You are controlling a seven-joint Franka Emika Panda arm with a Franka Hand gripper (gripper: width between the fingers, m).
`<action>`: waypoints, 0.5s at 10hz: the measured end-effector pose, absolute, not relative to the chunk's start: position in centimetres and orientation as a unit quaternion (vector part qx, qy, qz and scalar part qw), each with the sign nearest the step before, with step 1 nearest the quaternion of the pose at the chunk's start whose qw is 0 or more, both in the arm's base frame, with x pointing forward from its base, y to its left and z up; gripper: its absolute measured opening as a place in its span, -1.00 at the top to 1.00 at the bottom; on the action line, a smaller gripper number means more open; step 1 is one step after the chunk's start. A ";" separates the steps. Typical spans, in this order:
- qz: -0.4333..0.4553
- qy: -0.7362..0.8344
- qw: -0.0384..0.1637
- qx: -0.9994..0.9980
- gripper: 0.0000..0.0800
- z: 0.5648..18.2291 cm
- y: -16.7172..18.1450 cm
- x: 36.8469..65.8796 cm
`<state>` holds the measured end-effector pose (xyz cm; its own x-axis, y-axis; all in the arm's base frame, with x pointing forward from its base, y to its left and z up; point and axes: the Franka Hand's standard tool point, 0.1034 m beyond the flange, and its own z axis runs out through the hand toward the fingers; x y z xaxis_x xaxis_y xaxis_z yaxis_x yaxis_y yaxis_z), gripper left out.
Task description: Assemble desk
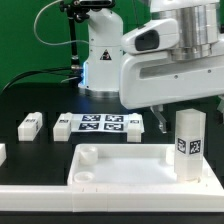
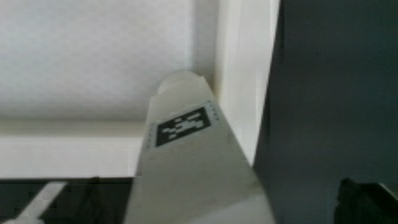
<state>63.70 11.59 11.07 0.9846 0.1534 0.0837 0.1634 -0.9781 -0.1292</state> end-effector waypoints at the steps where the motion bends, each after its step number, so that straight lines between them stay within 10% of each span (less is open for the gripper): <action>1: -0.036 -0.071 0.068 -0.994 -0.55 11.1 11.5 63.7; 5: -0.029 0.031 0.069 -0.997 0.24 11.0 11.0 63.8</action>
Offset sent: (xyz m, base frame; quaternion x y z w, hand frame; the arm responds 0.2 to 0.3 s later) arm 0.0000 0.0000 0.0000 0.0000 0.0000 0.1296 0.9916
